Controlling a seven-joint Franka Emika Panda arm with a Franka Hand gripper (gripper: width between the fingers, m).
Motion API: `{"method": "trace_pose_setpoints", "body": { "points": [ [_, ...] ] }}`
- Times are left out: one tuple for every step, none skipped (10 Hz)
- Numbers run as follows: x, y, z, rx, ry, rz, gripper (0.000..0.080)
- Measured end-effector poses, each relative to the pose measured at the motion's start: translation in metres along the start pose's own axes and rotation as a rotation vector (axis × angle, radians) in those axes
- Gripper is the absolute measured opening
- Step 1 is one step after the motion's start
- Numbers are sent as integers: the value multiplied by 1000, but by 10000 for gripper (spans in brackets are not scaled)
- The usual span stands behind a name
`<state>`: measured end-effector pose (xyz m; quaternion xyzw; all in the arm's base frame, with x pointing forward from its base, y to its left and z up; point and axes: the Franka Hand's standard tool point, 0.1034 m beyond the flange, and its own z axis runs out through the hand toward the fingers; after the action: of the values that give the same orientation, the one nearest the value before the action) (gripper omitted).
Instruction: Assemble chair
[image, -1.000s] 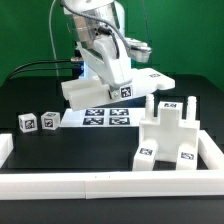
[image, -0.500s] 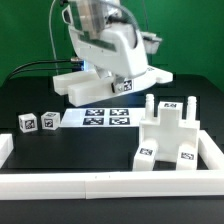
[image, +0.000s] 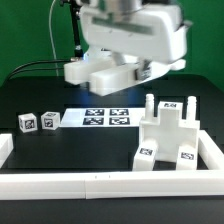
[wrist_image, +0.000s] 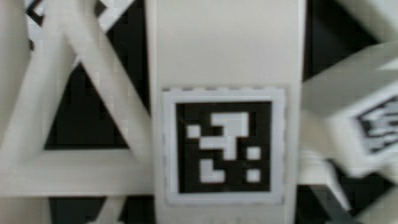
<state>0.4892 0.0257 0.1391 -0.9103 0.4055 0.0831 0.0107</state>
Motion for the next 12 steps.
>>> {"method": "trace_pose_setpoints", "body": {
  "points": [
    [-3,-26,-15,38,43,-140,287],
    [-11,-37,-17,45,63,-233,287],
    [-23,-39,-14,13,61,-265,287],
    [-23,-40,-13,16,57,-264,287],
    [-21,-39,-12,15,56,-261,287],
    [-23,-40,-12,9,60,-274,287],
    [-26,-54,-14,-7,85,-382,287],
    [-25,-70,-15,-2,95,-497,287],
    [-19,-81,-12,24,92,-632,287],
    [-21,-81,-9,20,83,-630,287],
    [-22,-82,-9,20,83,-631,287],
    [-22,-81,-8,19,82,-631,287]
  ]
}}
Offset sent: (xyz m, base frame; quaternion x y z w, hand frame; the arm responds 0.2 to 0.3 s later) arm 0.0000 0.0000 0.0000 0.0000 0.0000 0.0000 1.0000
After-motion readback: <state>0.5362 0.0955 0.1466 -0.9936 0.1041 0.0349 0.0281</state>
